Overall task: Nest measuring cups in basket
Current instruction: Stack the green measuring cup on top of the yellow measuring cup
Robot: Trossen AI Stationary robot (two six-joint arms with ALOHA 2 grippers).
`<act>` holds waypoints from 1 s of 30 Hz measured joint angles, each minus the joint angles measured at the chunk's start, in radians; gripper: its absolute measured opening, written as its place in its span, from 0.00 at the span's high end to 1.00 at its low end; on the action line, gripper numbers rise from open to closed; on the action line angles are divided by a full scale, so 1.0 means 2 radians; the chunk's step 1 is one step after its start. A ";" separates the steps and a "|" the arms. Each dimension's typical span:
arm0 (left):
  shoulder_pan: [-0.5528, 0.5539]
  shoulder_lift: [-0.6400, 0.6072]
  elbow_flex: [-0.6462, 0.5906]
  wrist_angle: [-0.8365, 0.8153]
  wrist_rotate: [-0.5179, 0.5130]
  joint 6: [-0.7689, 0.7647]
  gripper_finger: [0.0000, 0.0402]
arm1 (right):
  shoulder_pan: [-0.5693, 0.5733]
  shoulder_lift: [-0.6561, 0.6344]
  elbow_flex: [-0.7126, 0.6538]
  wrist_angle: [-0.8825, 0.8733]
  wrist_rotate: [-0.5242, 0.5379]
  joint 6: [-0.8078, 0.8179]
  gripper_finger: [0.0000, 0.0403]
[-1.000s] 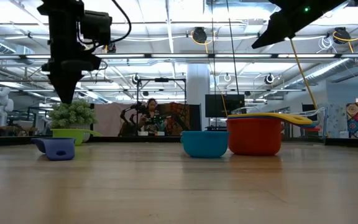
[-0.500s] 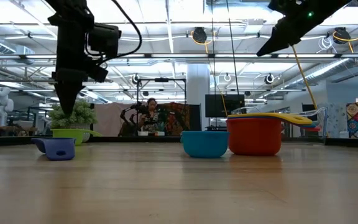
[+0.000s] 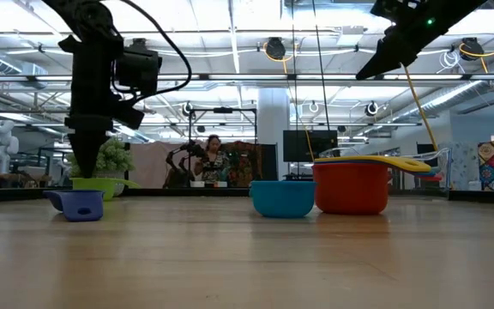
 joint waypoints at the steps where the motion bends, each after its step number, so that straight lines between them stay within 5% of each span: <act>1: 0.000 0.000 0.000 0.000 -0.006 0.006 0.44 | 0.000 0.000 0.000 0.000 0.000 0.001 1.00; 17: 0.017 0.000 -0.055 0.085 -0.025 0.002 0.46 | 0.000 0.000 0.000 -0.010 0.000 0.009 1.00; 22: 0.019 0.000 -0.062 0.114 -0.038 0.010 0.63 | 0.000 0.000 0.000 -0.010 0.000 0.014 1.00; 27: 0.012 0.000 -0.062 0.113 -0.039 0.026 0.95 | 0.000 0.000 0.000 -0.015 0.000 0.017 1.00; 30: 0.004 0.000 -0.062 0.114 -0.039 0.036 0.97 | 0.000 0.000 0.000 -0.015 0.000 0.015 1.00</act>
